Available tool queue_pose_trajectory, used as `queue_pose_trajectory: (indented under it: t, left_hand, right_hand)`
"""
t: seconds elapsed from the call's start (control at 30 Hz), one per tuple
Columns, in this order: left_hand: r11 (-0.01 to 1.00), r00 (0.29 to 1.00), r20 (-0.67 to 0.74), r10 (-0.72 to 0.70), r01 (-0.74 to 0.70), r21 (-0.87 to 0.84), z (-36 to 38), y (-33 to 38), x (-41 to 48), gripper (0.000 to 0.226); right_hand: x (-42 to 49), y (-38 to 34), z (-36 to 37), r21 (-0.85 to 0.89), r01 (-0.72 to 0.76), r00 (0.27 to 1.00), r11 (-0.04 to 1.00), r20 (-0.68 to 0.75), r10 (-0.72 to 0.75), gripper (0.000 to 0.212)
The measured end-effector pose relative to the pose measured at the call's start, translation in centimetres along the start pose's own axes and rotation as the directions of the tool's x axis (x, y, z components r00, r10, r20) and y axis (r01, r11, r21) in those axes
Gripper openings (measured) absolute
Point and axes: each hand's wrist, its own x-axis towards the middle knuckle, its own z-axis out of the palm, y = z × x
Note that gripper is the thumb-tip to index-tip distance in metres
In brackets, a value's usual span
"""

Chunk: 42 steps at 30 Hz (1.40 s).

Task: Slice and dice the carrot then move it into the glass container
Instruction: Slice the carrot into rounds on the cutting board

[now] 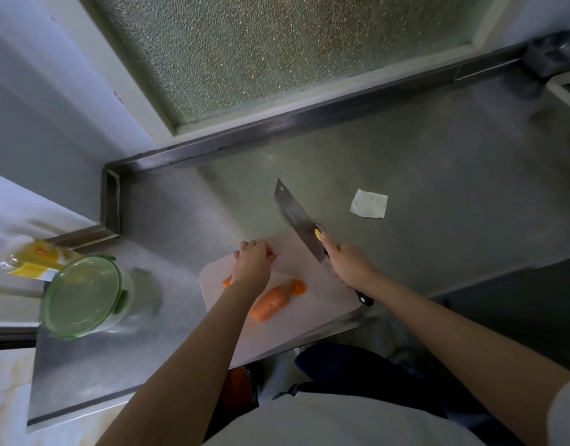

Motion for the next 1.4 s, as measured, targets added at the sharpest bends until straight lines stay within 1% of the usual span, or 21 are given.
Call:
queue_pose_trajectory:
  t: [0.07, 0.13, 0.2, 0.27, 0.37, 0.43, 0.5, 0.6, 0.67, 0.7, 0.73, 0.8, 0.83, 0.9, 0.93, 0.97, 1.07, 1.17, 1.23, 1.3, 1.4]
  left_hand:
    - [0.996, 0.997, -0.052, 0.053, -0.057, -0.075, -0.1, 0.5, -0.6, 0.012]
    - [0.983, 0.991, -0.003, 0.132, -0.131, -0.128, 0.1, 1.5, -1.9, 0.012]
    - [0.963, 0.963, 0.079, 0.257, -0.249, -0.101, 0.9, 2.1, -3.5, 0.023]
    - [0.947, 0.941, 0.109, 0.322, -0.322, -0.020, 1.9, 2.3, -4.4, 0.030]
    - [0.925, 0.925, 0.160, 0.343, -0.363, 0.113, 2.5, 2.6, -4.5, 0.021]
    - [0.909, 0.913, 0.197, 0.356, -0.387, 0.152, 2.4, 2.8, -4.3, 0.025]
    - [0.911, 0.907, 0.238, 0.347, -0.386, 0.142, 2.3, 2.9, -4.1, 0.027]
    - [0.932, 0.914, 0.256, 0.313, -0.348, 0.102, 2.2, 2.9, -3.7, 0.020]
    - [0.950, 0.931, 0.224, 0.287, -0.307, 0.058, 2.0, 2.7, -3.5, 0.021]
    - [0.955, 0.941, 0.183, 0.286, -0.295, 0.024, 1.8, 2.6, -3.4, 0.023]
    - [0.959, 0.951, 0.124, 0.284, -0.283, -0.023, 1.4, 2.5, -3.4, 0.024]
    - [0.946, 0.960, -0.069, 0.270, -0.278, -0.168, 0.2, 2.2, -3.8, 0.023]
    - [0.928, 0.950, -0.187, 0.250, -0.291, -0.233, -0.6, 1.8, -4.2, 0.020]
    - [0.906, 0.901, -0.403, 0.163, -0.298, -0.299, -2.1, 0.2, -5.1, 0.016]
    - [0.904, 0.875, -0.476, 0.088, -0.272, -0.331, -2.7, -1.0, -5.7, 0.014]
    - [0.897, 0.858, -0.513, -0.004, -0.223, -0.381, -3.1, -2.4, -6.4, 0.012]
    - [0.836, 0.820, -0.489, -0.298, -0.023, -0.548, -3.1, -7.0, -8.8, 0.011]
    - [0.764, 0.777, -0.375, -0.506, 0.202, -0.613, -2.0, -10.8, -10.9, 0.010]
    - [0.723, 0.774, -0.283, -0.567, 0.303, -0.621, -1.4, -12.3, -11.5, 0.010]
    - [0.697, 0.789, -0.204, -0.580, 0.351, -0.625, -0.9, -13.3, -11.7, 0.010]
    - [0.728, 0.814, -0.172, -0.555, 0.375, -0.574, -0.6, -14.1, -11.5, 0.011]
  right_hand:
    - [-0.1, -0.2, 0.1, 0.009, 0.013, 1.000, 1.000, 0.016, -0.013, 0.055]
    - [-0.1, -0.2, 0.1, 0.041, 0.028, 1.000, 0.999, 0.005, -0.028, 0.057]
    - [-0.1, -0.2, -0.1, 0.068, 0.043, 0.999, 0.997, 0.004, -0.044, 0.059]
    - [0.0, -0.4, -0.1, 0.093, 0.051, 0.999, 0.994, 0.004, -0.052, 0.054]
    - [0.2, -0.4, -0.1, 0.098, 0.065, 0.998, 0.993, 0.019, -0.067, 0.044]
    - [0.3, -0.1, -0.2, 0.131, 0.014, 0.999, 0.991, 0.031, -0.018, 0.050]
    - [0.5, 0.0, -0.1, 0.134, -0.001, 1.000, 0.991, 0.031, -0.004, 0.056]
    - [0.4, -0.3, 0.1, 0.130, 0.044, 0.999, 0.991, -0.009, -0.043, 0.060]
    - [0.3, -0.4, 0.1, 0.136, 0.060, 0.998, 0.989, -0.038, -0.056, 0.064]
    - [0.3, -0.5, 0.2, 0.134, 0.064, 0.997, 0.989, -0.041, -0.059, 0.064]
    - [0.3, -0.5, 0.2, 0.132, 0.071, 0.997, 0.989, -0.045, -0.066, 0.064]
    - [0.2, -0.6, 0.4, 0.126, 0.092, 0.995, 0.988, -0.058, -0.085, 0.064]
    - [0.2, -0.7, 0.5, 0.127, 0.097, 0.994, 0.987, -0.061, -0.090, 0.063]
    - [0.2, -0.9, 0.9, 0.131, 0.087, 0.996, 0.988, -0.034, -0.083, 0.061]
    - [0.1, -1.1, 1.2, 0.131, 0.079, 0.997, 0.988, -0.012, -0.078, 0.059]
    - [-0.1, -1.3, 1.5, 0.124, 0.083, 0.996, 0.989, 0.003, -0.084, 0.058]
    - [-0.6, -2.1, 3.0, 0.076, 0.170, 0.985, 0.982, 0.002, -0.171, 0.061]
    - [-1.2, -2.8, 4.8, 0.069, 0.207, 0.977, 0.976, 0.040, -0.210, 0.062]
    - [-1.6, -3.1, 5.7, 0.082, 0.219, 0.972, 0.972, 0.064, -0.224, 0.062]
    - [-2.0, -3.4, 6.4, 0.054, 0.246, 0.965, 0.968, 0.083, -0.250, 0.061]
    - [-2.5, -3.6, 6.9, -0.006, 0.271, 0.957, 0.962, 0.108, -0.269, 0.061]
